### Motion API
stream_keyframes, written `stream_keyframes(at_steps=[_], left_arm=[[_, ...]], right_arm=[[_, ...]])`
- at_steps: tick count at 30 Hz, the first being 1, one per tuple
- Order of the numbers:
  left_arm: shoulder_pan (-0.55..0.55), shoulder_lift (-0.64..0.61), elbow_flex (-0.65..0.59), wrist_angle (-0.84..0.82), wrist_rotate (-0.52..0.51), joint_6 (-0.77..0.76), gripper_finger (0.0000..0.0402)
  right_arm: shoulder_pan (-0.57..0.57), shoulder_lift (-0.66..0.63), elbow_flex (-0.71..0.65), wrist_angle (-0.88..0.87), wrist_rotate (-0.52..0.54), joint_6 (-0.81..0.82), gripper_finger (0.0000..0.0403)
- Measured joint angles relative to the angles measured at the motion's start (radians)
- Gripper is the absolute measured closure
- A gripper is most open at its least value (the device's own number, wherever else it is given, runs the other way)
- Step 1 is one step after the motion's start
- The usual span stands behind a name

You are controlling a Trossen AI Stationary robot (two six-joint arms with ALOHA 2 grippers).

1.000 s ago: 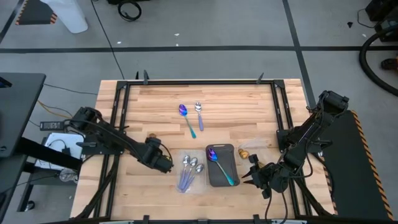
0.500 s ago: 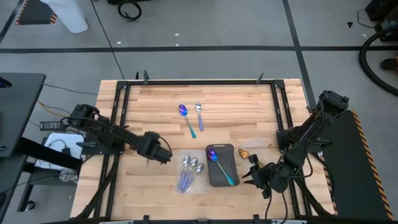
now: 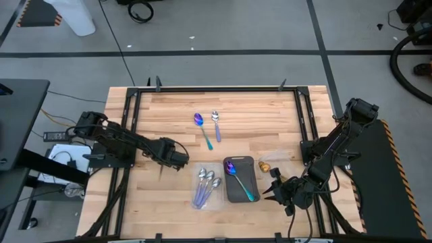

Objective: Sort silverware by color (type)
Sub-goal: Put the gold spoon into the right transparent bin

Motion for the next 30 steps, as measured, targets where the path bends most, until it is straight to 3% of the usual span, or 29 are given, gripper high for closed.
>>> stream_keyframes(at_steps=[9, 21, 30], left_arm=[[0.012, -0.123, -0.124, 0.125, 0.015, -0.034, 0.0267], [0.009, -0.144, -0.167, 0.153, 0.036, -0.023, 0.0387], [0.000, -0.149, -0.113, 0.114, -0.003, -0.026, 0.0389]], right_arm=[[0.011, 0.000, 0.000, 0.002, 0.007, 0.000, 0.0302], [0.011, 0.000, 0.000, 0.000, 0.008, 0.000, 0.0302], [0.011, 0.000, 0.000, -0.001, 0.008, 0.000, 0.0302]])
